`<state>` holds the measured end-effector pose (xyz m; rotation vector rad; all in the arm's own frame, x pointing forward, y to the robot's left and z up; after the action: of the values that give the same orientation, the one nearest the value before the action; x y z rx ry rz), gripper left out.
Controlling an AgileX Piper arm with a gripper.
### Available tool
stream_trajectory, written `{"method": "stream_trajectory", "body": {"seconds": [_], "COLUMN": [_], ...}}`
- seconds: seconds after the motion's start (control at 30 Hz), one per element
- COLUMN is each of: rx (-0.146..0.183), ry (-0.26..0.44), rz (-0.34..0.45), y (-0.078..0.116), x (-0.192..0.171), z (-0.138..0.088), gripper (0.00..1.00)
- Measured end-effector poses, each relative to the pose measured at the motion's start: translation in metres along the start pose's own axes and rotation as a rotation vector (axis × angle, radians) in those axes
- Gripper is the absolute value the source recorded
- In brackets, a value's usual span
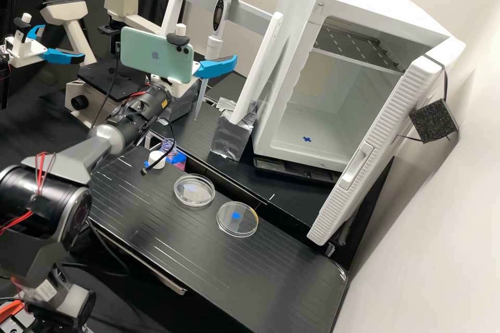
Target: Use the pipette
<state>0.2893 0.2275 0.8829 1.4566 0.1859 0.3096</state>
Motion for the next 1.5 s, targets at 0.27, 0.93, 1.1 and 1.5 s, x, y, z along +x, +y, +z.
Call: {"method": "stream_trajectory", "body": {"seconds": [0.27, 0.93, 1.1, 1.5], "rx": [-0.007, -0.013, -0.008, -0.027], "ry": [-0.042, -0.074, -0.084, -0.091], "rz": [-0.058, -0.071, -0.07, -0.058], "y": [-0.006, -0.001, 0.0, 0.006], "x": [0.029, 0.051, 0.052, 0.054], "z": [-0.001, 0.004, 0.005, 0.001], "gripper": [1.0, 0.0, 0.0, 0.0]}}
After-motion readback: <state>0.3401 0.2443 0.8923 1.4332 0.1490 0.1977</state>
